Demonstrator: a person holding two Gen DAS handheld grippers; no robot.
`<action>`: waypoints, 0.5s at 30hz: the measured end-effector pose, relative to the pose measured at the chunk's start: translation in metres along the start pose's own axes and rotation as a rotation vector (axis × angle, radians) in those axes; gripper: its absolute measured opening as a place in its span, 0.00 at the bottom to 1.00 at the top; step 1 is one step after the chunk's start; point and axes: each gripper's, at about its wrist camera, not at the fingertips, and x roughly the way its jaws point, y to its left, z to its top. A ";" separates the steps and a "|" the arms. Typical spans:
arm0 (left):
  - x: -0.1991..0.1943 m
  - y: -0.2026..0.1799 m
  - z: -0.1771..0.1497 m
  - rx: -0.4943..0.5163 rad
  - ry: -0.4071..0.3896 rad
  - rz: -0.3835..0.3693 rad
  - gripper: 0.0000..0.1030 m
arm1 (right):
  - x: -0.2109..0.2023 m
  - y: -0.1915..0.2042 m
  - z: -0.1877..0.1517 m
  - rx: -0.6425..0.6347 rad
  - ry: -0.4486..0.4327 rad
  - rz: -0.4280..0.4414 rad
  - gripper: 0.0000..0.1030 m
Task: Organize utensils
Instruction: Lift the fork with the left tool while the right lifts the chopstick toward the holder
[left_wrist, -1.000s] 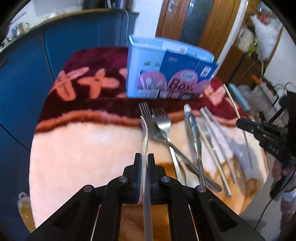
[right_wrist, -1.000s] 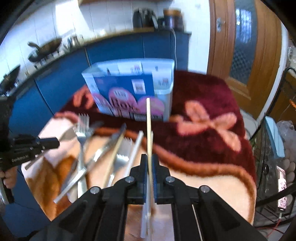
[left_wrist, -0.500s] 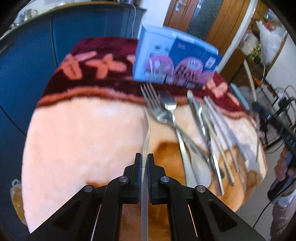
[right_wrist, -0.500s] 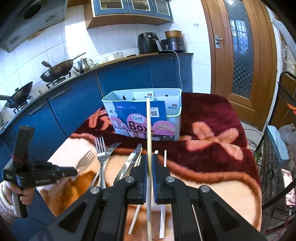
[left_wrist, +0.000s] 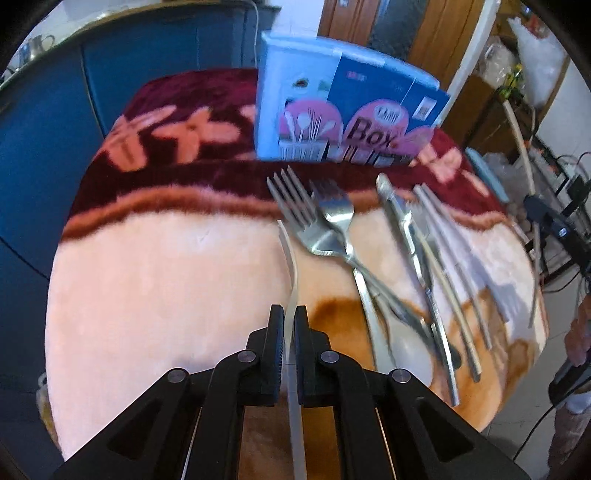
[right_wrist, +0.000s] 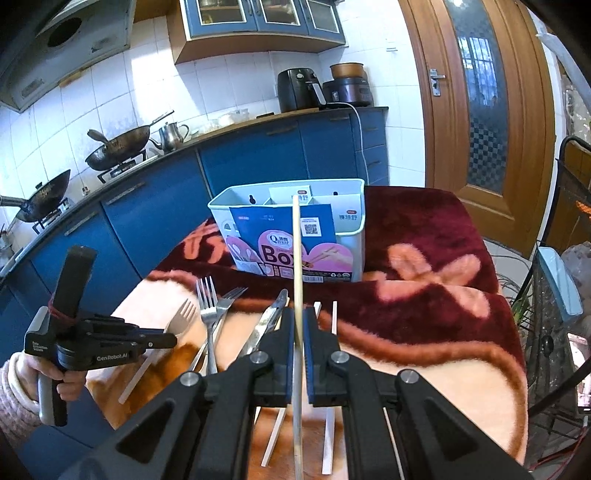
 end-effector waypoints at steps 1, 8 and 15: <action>-0.004 0.000 0.000 -0.003 -0.023 -0.008 0.05 | -0.001 0.000 0.000 0.001 -0.005 0.004 0.06; -0.050 -0.014 0.010 0.014 -0.249 -0.055 0.05 | -0.005 -0.003 0.008 0.013 -0.087 0.037 0.06; -0.085 -0.028 0.048 0.026 -0.475 -0.008 0.05 | 0.002 -0.008 0.037 0.032 -0.194 0.044 0.06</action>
